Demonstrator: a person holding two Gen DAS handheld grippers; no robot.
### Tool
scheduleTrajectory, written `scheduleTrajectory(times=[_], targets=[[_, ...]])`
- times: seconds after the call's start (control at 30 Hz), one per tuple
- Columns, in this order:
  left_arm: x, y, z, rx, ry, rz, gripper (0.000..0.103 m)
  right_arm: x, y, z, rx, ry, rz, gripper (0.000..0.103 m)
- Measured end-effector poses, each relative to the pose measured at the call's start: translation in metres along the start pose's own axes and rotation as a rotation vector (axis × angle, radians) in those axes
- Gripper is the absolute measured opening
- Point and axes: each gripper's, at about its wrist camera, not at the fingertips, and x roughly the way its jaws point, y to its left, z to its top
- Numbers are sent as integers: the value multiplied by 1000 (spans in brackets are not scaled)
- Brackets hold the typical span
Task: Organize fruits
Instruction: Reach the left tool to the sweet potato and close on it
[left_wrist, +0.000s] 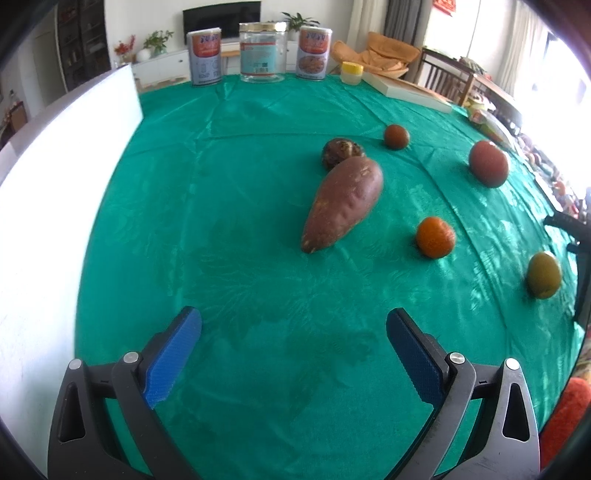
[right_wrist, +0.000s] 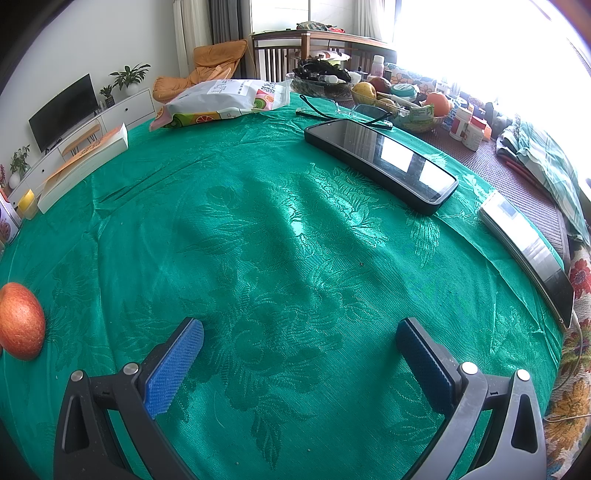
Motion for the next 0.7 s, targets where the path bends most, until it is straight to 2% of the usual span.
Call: scheduleTrajectory(times=[0.07,0.13,0.27,0.3,0.33,0.37,0.4,0.47,0.53,0.7], targets=[[1,-4,21,-12,-9,-37,101,0,0,0,0,0,0,103],[13,-11,45,8,33,-73,101,0,0,0,0,0,0,103],[38,-28,73,98,99,-71,99,0,0,-1,0,0,0,103],[41,-30,76,108,100,-67,96,0,0,0,0,0,0,103],[43,-30,78,108,96,-69,86,0,0,0,0,0,0,103],[44,-29,79,103,106,-82,50,-1,0,-1,0,0,0,103],[48,-28,79,91,127,-101,45,0,0,0,0,0,0,103],[46,-22,75,44,120,-130,45,-1,0,-1,0,0,0,103],[36,-16,64,11,110,-128,44,0,0,-1,0,0,0,103],[3,-3,19,-60,143,-145,44,0,1,0,3,0,-3,103]])
